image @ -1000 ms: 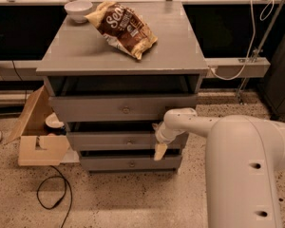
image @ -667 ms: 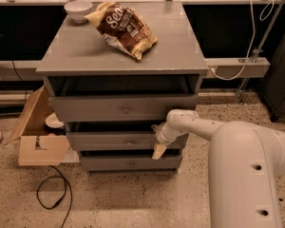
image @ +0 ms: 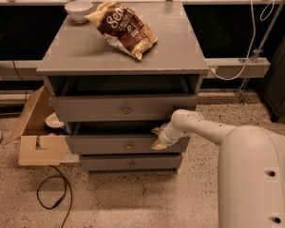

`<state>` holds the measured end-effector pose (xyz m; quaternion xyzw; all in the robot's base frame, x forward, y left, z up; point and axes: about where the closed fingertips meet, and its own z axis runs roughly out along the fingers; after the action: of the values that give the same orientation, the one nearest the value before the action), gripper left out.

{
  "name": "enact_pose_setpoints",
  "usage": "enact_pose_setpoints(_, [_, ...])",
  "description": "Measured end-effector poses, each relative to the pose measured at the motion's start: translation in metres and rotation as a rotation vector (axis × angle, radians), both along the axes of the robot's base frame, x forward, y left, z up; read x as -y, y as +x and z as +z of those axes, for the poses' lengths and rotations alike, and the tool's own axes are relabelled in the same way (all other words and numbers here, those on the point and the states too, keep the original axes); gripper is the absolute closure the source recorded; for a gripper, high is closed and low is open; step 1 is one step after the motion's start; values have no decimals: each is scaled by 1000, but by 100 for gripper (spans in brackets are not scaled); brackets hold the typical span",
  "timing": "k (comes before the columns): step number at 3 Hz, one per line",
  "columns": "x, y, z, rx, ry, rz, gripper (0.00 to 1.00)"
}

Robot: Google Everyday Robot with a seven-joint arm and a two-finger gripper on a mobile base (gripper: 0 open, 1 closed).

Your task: Open middle drawer

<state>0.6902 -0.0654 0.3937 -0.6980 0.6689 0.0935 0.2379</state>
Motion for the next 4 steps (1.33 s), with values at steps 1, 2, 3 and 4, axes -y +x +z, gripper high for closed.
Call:
enact_pose_setpoints(1, [0,0,10,0,0,0,91])
enact_pose_setpoints(2, [0,0,12,0,0,0,100])
enact_pose_setpoints(3, [0,0,12,0,0,0,81])
enact_pose_setpoints(4, [0,-1,10,-5,4,6,50])
